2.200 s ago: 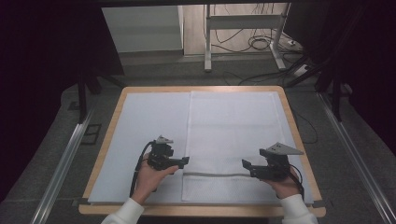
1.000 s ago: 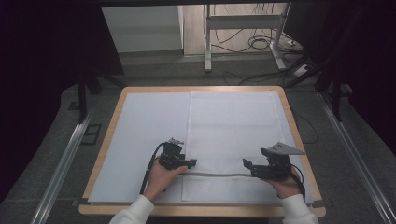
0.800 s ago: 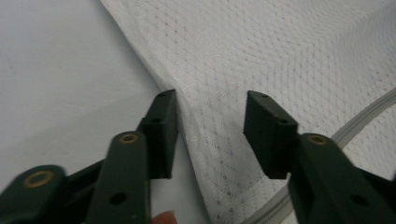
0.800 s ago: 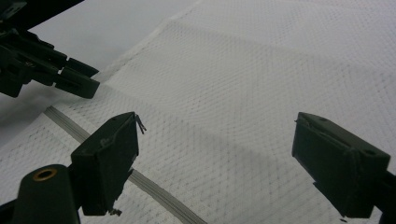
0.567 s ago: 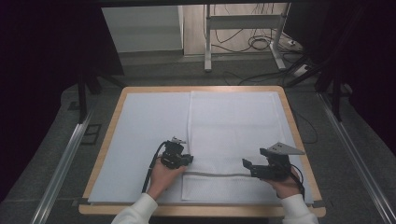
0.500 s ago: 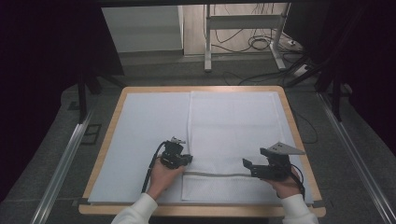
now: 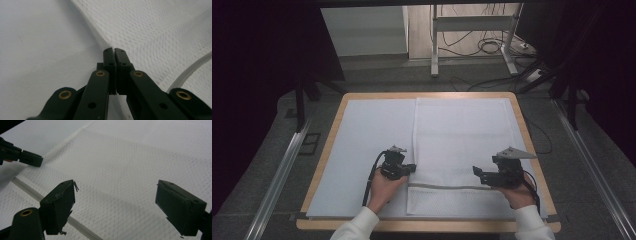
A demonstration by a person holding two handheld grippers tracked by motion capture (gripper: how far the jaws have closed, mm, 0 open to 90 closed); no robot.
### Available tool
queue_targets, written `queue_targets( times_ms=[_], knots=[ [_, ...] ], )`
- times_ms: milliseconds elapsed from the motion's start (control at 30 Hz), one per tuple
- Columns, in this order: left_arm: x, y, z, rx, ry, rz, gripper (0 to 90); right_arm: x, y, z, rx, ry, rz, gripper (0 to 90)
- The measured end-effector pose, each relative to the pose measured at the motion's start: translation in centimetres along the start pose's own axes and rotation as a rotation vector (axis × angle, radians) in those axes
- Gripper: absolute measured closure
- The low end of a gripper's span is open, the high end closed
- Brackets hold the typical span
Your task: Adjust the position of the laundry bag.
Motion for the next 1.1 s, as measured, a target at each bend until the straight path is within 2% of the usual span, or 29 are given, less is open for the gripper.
queue_targets(
  times_ms=[200, 300, 333, 400, 467, 867, 967, 1100],
  knots=[
    [0.1, -0.2, 0.0, -0.001, -0.007, 0.005, 89.4, -1.6, -0.1, -0.1, 0.003, -0.024, 0.027, 15.8],
    [0.1, -0.2, -0.1, 0.000, -0.012, 0.005, 89.4, -2.2, -0.3, -0.3, -0.004, -0.067, -0.004, 17.2],
    [0.1, -0.2, -0.1, -0.001, -0.013, 0.004, 89.4, -2.1, -0.7, -0.4, -0.010, -0.072, 0.005, 17.6],
    [0.1, -0.3, 0.0, -0.002, -0.014, 0.004, 89.4, -1.9, -1.2, -0.6, 0.002, -0.043, 0.036, 18.7],
    [0.1, -0.3, 0.0, -0.002, -0.012, 0.007, 89.4, -1.8, -1.4, -0.9, -0.004, -0.042, 0.046, 19.4],
    [0.1, -0.3, 0.1, 0.005, -0.012, 0.006, 89.4, 0.1, -1.2, -5.6, 0.087, -0.061, 0.108, 20.5],
    [0.1, -0.2, 0.1, 0.009, -0.010, 0.002, 89.3, 0.5, -1.0, -6.6, 0.109, -0.081, 0.134, 22.2],
    [0.1, -0.2, 0.1, 0.009, -0.014, 0.007, 89.3, 0.9, -0.6, -7.9, 0.130, -0.113, 0.141, 23.3]
  ],
)
Point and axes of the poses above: each handheld gripper's, and its own axes: y roughly backward along the jaws, x roughly out of its underside, z roughly to its left, the point moved 8 cm from there along -y, roughly forward along the jaws, and after that the axes turned 4 degrees about -y, right-handed, at the moved point
